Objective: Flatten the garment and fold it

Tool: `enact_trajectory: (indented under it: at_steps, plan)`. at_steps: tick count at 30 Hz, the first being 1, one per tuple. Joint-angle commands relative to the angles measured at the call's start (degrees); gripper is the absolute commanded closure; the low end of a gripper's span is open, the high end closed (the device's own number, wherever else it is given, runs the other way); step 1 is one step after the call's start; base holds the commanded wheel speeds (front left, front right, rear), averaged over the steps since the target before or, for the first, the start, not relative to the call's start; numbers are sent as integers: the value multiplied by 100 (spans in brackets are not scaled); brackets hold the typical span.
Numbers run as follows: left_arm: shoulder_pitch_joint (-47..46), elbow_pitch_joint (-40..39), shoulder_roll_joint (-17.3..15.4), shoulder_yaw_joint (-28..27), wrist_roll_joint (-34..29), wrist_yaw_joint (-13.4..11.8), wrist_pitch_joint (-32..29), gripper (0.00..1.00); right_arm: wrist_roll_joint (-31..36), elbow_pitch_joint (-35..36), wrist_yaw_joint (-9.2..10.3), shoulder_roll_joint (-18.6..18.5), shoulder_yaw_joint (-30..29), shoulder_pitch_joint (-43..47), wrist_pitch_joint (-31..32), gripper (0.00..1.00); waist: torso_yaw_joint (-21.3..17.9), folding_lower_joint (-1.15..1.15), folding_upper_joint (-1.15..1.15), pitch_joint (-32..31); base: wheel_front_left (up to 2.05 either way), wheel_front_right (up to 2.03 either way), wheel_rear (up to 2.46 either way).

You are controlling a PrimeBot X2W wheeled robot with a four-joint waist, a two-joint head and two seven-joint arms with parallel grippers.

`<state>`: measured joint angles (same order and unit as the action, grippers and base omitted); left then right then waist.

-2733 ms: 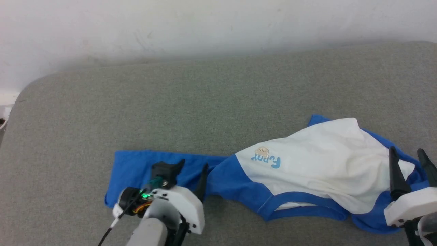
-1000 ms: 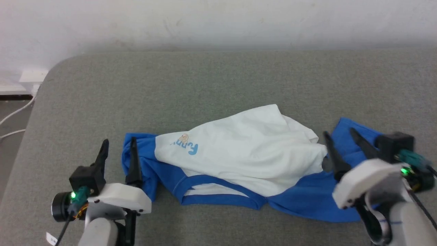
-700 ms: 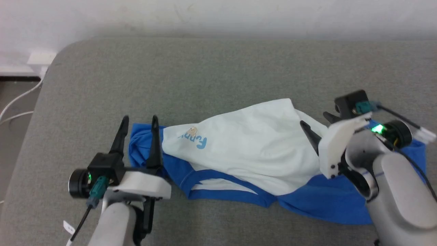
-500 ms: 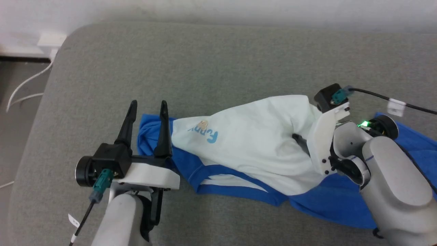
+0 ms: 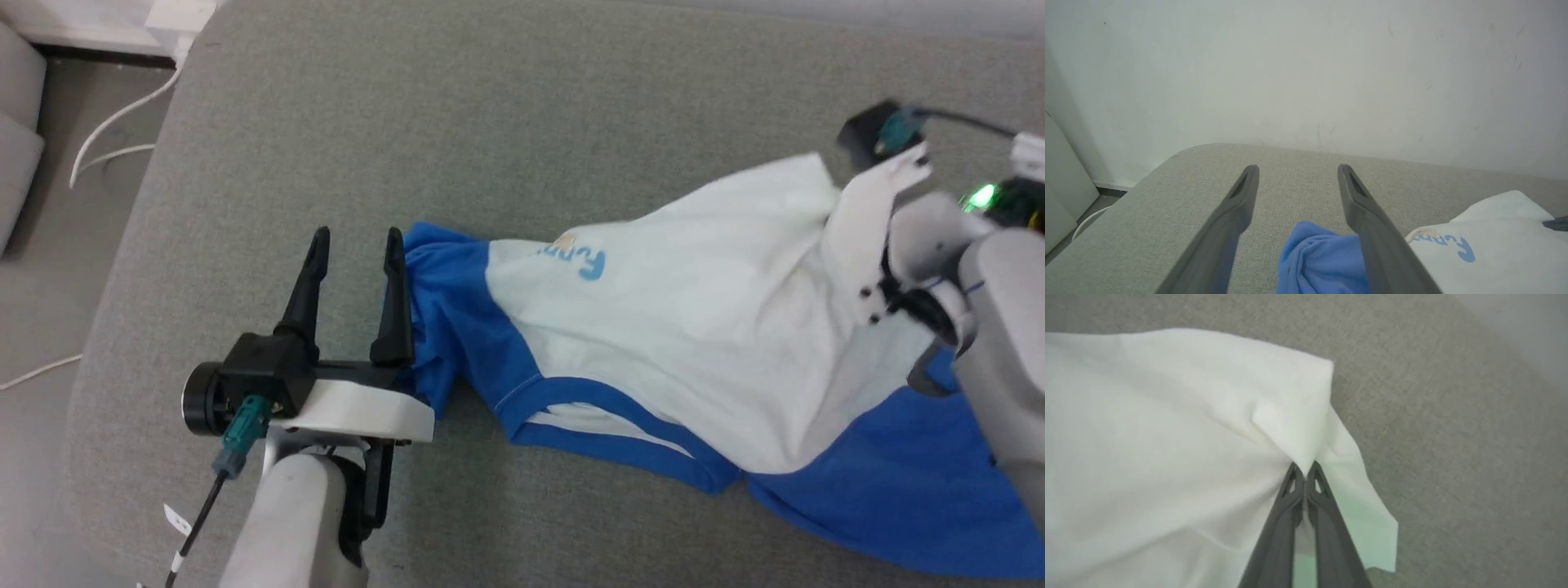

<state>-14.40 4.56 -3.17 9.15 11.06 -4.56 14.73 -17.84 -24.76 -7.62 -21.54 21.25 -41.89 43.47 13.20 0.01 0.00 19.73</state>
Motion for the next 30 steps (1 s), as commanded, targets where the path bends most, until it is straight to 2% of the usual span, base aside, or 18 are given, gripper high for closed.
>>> enact_trajectory:
  at_steps: [1,10,16,17,18,19,25,30]
  plan:
    - [-95,-30,25,-8,-8,30,27,0,104,-13,13,-40,-58,-171,-109,100,88,-1,0,100,0,0,0]
    - [-361,-71,28,278,208,-67,27,0,1360,-602,13,174,-524,-1715,-1838,100,412,-1,0,461,0,0,0]
    - [-440,-69,28,398,283,-117,27,0,1615,-1481,13,417,-595,-2266,-2198,100,490,-1,0,606,0,0,0]
    - [-442,-61,28,409,287,-118,27,0,1618,-1610,13,438,-605,-2294,-2239,89,482,-1,0,600,0,0,0]
    - [-440,-50,28,423,286,-113,27,0,1605,-1726,13,459,-600,-2293,-2293,53,462,-1,0,576,0,0,0]
    - [-432,-41,29,431,276,-105,27,0,1571,-1819,13,482,-639,-2280,-2370,0,433,-1,0,547,0,0,0]
    - [-278,116,29,402,63,27,27,0,1193,-1916,13,654,-778,-1744,-3254,0,140,-1,0,51,0,0,0]
    - [5,315,21,348,-82,210,27,0,712,-1365,13,838,-879,-775,-4069,0,-195,-1,0,-521,0,0,0]
